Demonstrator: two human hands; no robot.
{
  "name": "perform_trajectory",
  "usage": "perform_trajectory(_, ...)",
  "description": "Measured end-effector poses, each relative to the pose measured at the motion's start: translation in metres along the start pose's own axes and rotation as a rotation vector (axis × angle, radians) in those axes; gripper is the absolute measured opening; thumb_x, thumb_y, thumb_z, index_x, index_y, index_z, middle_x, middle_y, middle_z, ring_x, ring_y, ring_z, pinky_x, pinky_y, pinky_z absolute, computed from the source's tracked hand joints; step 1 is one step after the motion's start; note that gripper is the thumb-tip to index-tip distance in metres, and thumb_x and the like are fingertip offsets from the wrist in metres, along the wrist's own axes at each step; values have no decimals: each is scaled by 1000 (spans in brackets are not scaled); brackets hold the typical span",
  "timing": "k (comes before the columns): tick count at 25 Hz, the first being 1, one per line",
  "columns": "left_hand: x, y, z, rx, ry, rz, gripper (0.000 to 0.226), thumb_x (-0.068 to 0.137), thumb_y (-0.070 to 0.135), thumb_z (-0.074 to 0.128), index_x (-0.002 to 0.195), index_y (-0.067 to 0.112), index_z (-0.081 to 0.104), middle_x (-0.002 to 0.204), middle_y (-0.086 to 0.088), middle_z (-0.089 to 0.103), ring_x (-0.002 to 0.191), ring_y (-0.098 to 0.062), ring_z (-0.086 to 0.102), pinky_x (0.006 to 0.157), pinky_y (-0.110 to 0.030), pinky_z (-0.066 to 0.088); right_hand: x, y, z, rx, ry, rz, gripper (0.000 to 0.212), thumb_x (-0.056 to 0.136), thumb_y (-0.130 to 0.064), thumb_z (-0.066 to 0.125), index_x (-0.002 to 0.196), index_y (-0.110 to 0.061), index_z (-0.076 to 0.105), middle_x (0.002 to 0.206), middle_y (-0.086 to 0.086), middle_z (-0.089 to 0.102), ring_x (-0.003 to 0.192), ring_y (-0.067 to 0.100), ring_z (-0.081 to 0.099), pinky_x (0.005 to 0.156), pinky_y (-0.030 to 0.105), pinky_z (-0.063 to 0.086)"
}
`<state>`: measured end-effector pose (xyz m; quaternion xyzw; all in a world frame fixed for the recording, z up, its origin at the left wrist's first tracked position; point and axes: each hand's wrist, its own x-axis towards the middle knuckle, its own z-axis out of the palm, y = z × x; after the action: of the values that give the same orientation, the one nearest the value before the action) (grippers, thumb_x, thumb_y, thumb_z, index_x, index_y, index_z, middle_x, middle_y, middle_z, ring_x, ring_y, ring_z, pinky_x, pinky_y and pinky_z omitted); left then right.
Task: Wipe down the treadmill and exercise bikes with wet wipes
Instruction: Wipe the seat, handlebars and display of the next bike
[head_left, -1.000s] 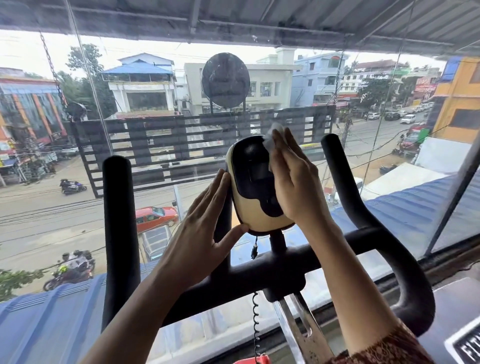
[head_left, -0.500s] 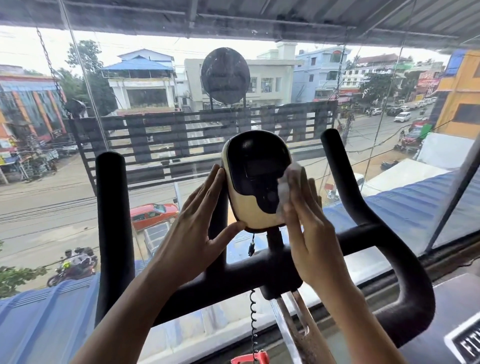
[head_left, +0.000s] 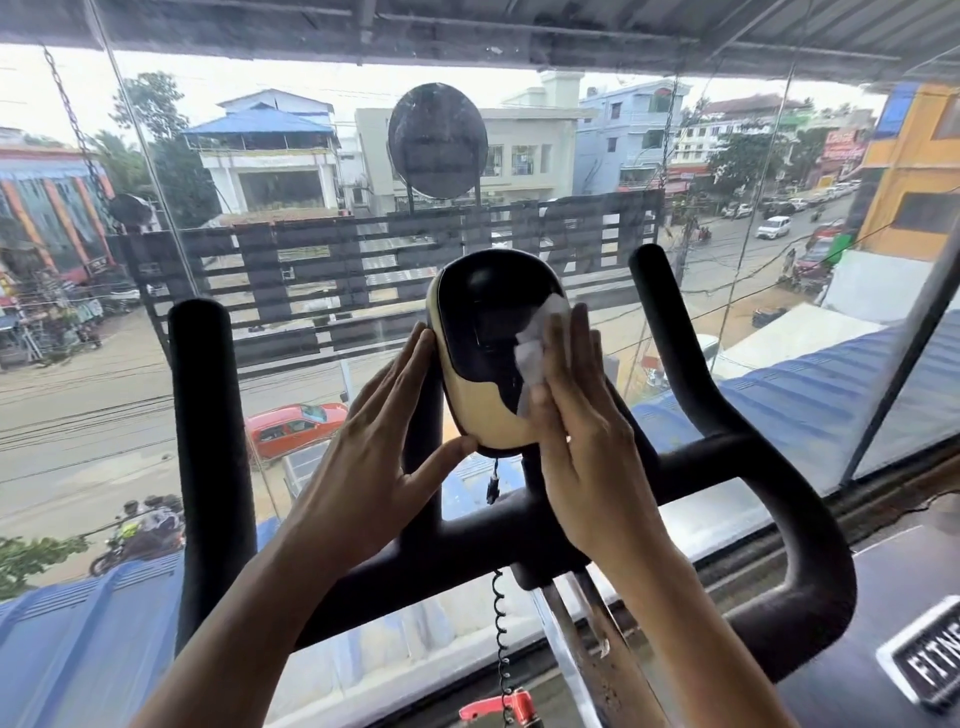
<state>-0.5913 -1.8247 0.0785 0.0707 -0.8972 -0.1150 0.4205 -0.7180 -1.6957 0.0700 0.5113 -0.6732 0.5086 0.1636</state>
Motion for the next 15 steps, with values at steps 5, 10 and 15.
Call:
perform_trajectory(5, -2, 0, -1, -23, -22, -6, 83, 88, 56, 47, 151, 12, 15, 152, 1, 29, 138, -2, 23, 110, -5, 13, -47, 6, 10, -126, -89, -215, 50, 100, -18, 40, 148, -19, 29, 159, -6, 18, 148, 17, 8, 119, 35, 17)
perform_trajectory(10, 0, 1, -3, 4, -8, -3, 81, 88, 59, 45, 151, 13, 21, 147, 5, 30, 134, 3, 23, 106, 1, 10, -14, 7, -2, 222, 53, 182, 53, 100, -37, 31, 149, -21, 20, 157, -9, 17, 144, 1, 11, 114, 12, 13)
perform_trajectory(15, 1, 1, -7, -40, -6, -17, 74, 89, 58, 44, 149, 24, 20, 152, 9, 24, 132, 24, 9, 104, 2, 10, 73, -17, -10, 140, 111, 122, 39, 102, -22, 37, 134, -5, 52, 141, 6, 49, 134, 13, 40, 108, 14, 25)
